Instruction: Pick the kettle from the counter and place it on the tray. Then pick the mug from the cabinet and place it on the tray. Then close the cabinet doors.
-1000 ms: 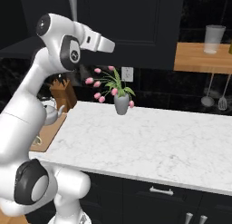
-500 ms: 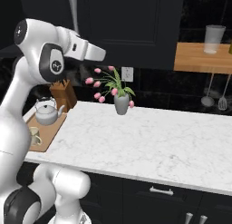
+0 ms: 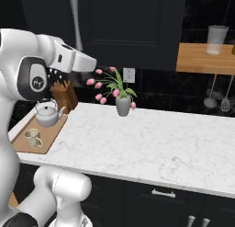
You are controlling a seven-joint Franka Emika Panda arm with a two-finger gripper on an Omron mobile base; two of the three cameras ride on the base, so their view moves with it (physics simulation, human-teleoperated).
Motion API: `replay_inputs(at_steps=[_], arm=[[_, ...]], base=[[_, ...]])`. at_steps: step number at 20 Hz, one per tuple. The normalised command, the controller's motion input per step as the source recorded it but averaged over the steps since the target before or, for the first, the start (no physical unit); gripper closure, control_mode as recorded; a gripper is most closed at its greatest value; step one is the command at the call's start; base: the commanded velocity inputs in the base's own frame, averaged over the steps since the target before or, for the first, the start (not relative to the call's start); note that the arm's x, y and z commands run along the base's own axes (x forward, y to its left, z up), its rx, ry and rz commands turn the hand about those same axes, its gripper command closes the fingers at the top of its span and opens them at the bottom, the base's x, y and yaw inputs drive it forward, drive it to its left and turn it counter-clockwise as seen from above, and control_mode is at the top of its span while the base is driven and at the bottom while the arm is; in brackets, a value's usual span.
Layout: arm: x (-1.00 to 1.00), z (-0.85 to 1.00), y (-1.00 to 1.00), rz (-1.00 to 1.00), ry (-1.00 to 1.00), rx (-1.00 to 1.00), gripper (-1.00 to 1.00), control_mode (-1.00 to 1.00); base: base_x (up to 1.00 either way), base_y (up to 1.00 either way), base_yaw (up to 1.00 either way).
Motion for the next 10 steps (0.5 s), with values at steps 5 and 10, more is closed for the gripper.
replay_inputs(at_steps=[5,10], arm=[[-0.64,0.02,0.0,0.0,0.0,0.0,-1.0,-1.0],[-0.67,0.05,0.0,0.0,-0.05,0.0,-1.0,-1.0]], base=[[0.0,0.0,0.0],[0.0,0.0,0.0]])
